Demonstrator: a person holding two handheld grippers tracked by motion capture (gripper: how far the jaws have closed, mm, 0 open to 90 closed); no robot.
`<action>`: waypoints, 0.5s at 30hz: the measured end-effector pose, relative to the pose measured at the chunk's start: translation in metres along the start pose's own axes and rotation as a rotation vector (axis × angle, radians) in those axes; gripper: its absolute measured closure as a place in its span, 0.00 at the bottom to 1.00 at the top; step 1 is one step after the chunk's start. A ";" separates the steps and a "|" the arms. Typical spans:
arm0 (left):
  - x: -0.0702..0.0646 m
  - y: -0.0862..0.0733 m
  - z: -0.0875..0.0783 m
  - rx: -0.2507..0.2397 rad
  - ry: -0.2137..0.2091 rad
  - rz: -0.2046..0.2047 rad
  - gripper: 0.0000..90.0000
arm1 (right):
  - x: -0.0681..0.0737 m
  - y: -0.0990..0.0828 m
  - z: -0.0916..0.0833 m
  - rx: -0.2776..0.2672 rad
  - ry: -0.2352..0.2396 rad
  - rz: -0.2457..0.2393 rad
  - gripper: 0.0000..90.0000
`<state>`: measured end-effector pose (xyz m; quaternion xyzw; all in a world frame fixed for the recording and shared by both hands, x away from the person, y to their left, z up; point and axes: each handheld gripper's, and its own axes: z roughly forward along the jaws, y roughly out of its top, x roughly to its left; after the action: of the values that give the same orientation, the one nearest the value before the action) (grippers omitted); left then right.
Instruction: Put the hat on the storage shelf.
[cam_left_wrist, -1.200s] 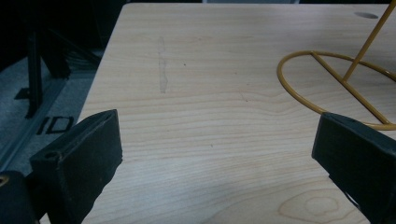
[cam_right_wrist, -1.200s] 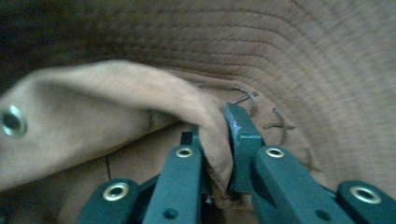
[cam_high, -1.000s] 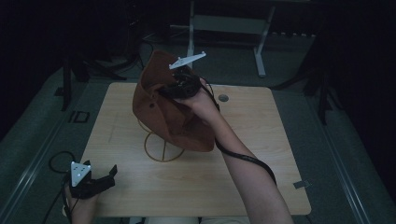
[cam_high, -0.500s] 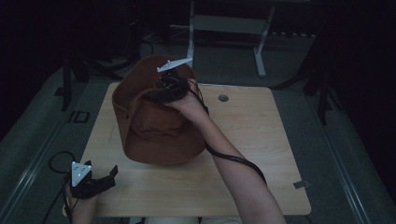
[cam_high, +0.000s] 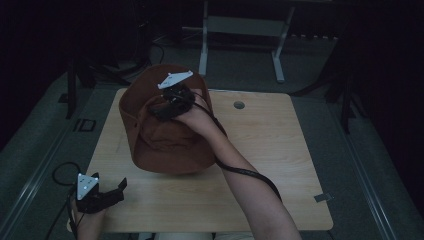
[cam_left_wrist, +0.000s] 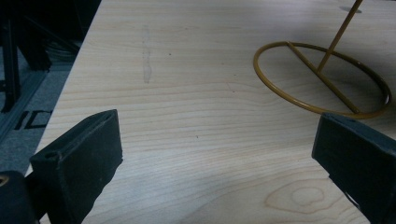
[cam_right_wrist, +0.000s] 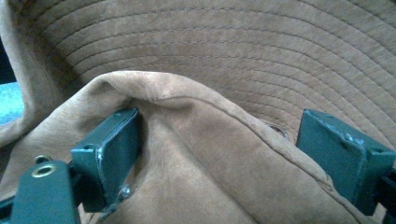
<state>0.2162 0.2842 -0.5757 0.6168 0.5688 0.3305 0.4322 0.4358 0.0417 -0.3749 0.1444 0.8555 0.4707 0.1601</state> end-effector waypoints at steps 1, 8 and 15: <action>0.000 0.000 0.000 -0.001 0.000 0.001 0.02 | -0.001 0.000 -0.001 -0.002 0.011 0.004 0.15; 0.000 -0.001 0.001 0.008 0.000 -0.002 0.02 | -0.010 0.002 -0.023 -0.042 0.070 0.054 0.16; 0.000 -0.001 0.001 0.007 0.003 -0.006 0.02 | -0.017 -0.006 -0.052 -0.090 0.066 0.087 0.16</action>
<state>0.2168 0.2843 -0.5773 0.6162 0.5724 0.3280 0.4303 0.4289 -0.0077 -0.3514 0.1583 0.8311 0.5199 0.1177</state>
